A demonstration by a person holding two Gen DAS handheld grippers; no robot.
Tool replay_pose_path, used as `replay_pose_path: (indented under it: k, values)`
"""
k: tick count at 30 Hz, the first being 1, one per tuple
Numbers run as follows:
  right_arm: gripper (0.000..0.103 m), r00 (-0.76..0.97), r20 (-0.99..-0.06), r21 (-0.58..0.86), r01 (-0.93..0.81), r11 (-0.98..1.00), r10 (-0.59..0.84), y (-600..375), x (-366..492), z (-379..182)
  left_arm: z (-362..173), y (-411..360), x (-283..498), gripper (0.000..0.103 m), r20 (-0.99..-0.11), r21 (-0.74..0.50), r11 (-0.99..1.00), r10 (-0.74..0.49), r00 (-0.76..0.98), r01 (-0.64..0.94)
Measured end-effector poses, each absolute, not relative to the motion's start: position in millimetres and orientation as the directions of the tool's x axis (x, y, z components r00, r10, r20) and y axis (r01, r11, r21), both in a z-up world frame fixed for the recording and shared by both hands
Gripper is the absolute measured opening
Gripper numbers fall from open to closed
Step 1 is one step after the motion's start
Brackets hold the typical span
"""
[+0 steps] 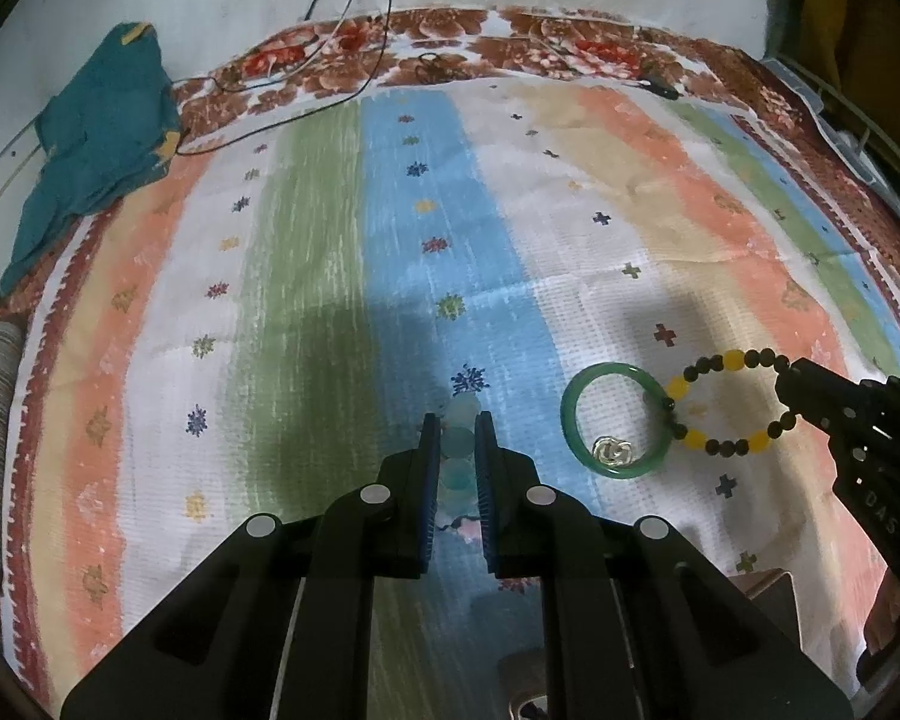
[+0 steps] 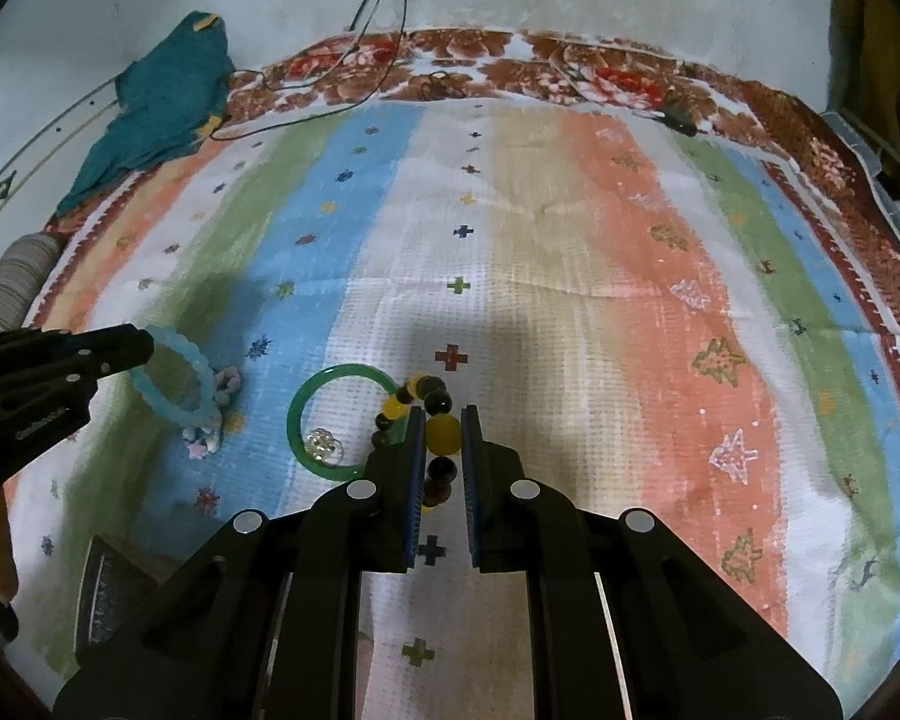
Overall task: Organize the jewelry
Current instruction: 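Lift both held bracelets and carry them toward the silver tin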
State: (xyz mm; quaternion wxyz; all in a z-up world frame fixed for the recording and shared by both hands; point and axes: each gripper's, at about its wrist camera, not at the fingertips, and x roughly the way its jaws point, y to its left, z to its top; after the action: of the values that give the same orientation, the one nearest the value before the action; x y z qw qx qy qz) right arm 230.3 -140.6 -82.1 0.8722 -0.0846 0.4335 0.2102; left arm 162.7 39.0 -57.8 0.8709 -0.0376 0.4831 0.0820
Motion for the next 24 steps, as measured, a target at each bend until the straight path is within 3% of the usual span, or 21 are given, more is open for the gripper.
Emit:
replay_pose_path:
  k: [24]
  values:
    - [0.012, 0.614, -0.693, 0.048, -0.484, 0.874, 0.377, -153, 188, -40, -20, 17, 127, 0.011, -0.802, 0.003, 0.989, 0.09, 0.591, -0.146]
